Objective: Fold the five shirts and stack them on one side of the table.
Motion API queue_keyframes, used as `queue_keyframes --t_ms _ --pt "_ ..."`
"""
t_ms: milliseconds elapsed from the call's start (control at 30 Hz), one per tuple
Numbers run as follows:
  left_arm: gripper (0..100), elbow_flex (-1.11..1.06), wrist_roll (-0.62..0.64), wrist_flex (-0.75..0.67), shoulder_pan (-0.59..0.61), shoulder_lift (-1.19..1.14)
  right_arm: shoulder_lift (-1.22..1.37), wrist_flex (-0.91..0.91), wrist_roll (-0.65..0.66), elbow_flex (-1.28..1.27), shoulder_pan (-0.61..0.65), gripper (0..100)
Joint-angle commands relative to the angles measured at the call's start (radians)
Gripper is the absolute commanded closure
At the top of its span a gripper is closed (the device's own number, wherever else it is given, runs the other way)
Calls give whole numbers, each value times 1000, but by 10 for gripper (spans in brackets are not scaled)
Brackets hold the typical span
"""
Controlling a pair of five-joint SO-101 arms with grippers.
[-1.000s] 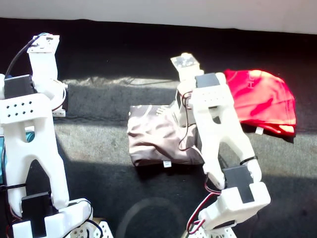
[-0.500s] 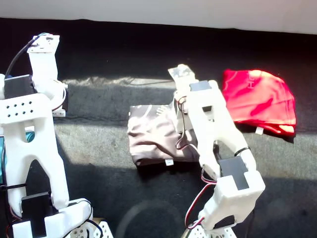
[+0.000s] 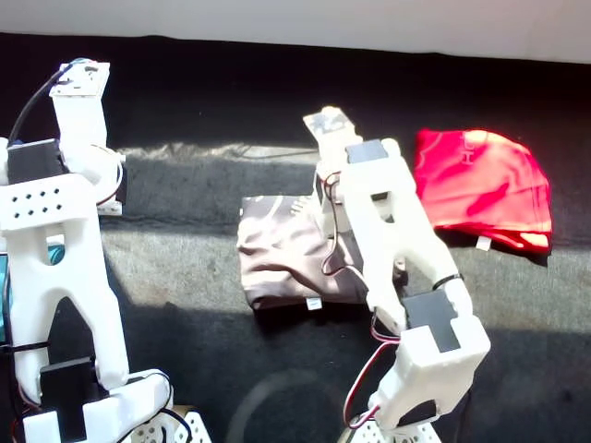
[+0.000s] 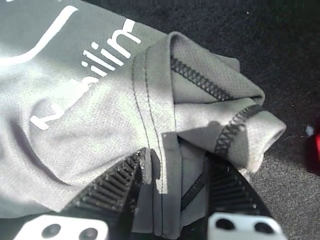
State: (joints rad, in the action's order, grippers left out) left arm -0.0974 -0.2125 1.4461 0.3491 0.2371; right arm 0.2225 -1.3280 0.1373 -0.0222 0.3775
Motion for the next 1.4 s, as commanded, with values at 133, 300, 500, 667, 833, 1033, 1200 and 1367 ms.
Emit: queue_keyframes --t_ms 133,300,500,667,833,1033,1200,1367 --pt "991 10 -8 -14 10 21 -1 59 -5 -27 62 829" --pt "991 10 -8 -14 10 21 -1 79 -8 -53 61 829" --pt "991 10 -8 -9 10 22 2 82 -5 -54 53 830" --pt "991 10 -8 -8 10 27 88 79 -8 -44 51 909" --pt "991 10 -8 -8 12 24 96 77 -9 -25 51 928" --pt "991 10 -8 -11 12 24 97 -25 -9 84 12 929" --pt "991 15 -8 -12 12 22 97 -102 -5 145 -21 925" --pt "991 16 -8 -12 12 21 97 -104 -5 142 -22 924"
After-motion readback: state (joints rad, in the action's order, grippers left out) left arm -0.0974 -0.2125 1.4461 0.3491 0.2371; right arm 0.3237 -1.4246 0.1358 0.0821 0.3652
